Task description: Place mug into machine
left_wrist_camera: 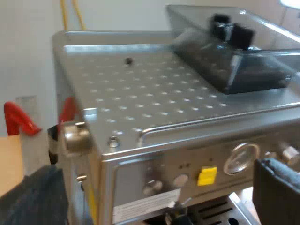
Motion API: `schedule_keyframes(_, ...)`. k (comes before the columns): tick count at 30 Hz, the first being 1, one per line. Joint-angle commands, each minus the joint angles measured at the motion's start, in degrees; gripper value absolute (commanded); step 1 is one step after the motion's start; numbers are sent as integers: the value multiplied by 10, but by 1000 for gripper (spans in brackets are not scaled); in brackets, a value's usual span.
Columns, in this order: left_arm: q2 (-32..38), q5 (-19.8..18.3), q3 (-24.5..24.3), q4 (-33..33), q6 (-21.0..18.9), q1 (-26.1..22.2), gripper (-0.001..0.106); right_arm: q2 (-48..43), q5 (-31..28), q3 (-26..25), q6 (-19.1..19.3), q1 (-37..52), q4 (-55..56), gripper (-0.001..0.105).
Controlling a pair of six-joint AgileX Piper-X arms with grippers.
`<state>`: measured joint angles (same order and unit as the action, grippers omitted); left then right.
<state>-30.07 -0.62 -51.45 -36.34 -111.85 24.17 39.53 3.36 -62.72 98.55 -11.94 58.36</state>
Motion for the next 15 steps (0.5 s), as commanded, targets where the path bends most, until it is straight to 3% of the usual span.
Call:
schedule_keyframes(1, -1, -70, -5, -8, -2, -95, 82, -1, 70, -5, 49, 123, 26, 102)
schedule_keyframes(5, 10, -77, -11, -74, 15, -178, 82, -10, 71, 0, 65, 169, 36, 102)
schedule_keyframes(7, 22, -76, -13, -116, 60, -216, 82, -24, 71, 4, 81, 169, 40, 102)
schedule_keyframes(9, 34, -65, -13, -131, 80, -230, 82, -36, 69, 7, 87, 169, 42, 102)
schedule_keyframes(14, 112, -20, -13, -143, 79, -232, 82, -70, 68, 15, 93, 169, 42, 102)
schedule_keyframes(15, 129, -13, -13, -147, 80, -232, 82, -117, 68, 25, 93, 169, 46, 102)
